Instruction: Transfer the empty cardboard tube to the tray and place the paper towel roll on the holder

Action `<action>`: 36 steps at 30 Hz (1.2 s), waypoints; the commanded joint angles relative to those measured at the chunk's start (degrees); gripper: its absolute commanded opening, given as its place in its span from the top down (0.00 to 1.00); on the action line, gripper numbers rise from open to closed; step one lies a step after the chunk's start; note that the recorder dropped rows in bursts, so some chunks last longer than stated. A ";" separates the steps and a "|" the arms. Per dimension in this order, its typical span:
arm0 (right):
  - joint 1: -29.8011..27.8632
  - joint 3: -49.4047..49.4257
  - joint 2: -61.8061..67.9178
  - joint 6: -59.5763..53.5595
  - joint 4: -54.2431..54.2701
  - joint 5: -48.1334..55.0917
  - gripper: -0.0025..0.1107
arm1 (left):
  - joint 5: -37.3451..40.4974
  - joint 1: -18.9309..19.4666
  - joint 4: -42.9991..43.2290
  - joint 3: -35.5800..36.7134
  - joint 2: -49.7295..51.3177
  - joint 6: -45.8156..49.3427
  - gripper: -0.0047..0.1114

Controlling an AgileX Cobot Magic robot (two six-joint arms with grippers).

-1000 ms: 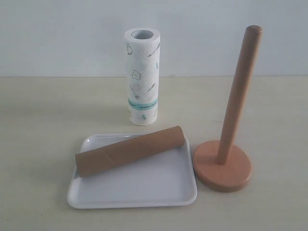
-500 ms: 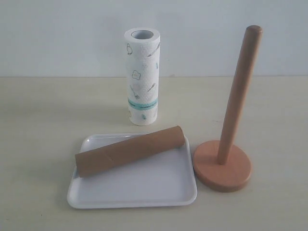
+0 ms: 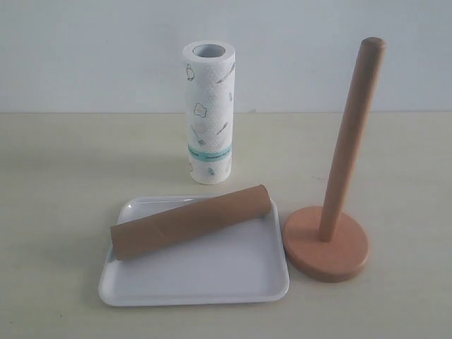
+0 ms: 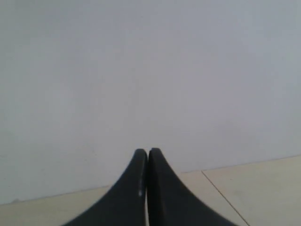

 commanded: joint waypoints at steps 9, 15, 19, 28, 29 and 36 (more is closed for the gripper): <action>-0.80 1.30 -0.28 -26.64 24.80 -5.25 0.98 | -0.02 -0.16 0.09 0.20 -0.09 0.19 0.92; -0.80 1.53 -0.28 -35.64 31.98 -3.65 0.98 | -0.02 -0.16 0.09 0.20 -0.09 0.19 0.92; -0.80 4.13 -0.41 -36.33 31.98 -3.47 0.98 | -0.02 -0.16 0.09 0.20 -0.09 0.19 0.92; -0.80 14.40 -6.30 -43.58 36.06 -3.82 0.98 | -0.02 -0.16 0.09 0.20 -0.09 0.19 0.92; -0.80 15.77 -7.55 -44.90 36.52 -3.82 0.98 | -0.02 -0.16 0.09 0.20 -0.09 0.19 0.92; -0.80 25.45 -9.67 -46.94 41.54 -3.96 0.98 | -0.02 -0.16 0.09 0.20 -0.09 0.19 0.92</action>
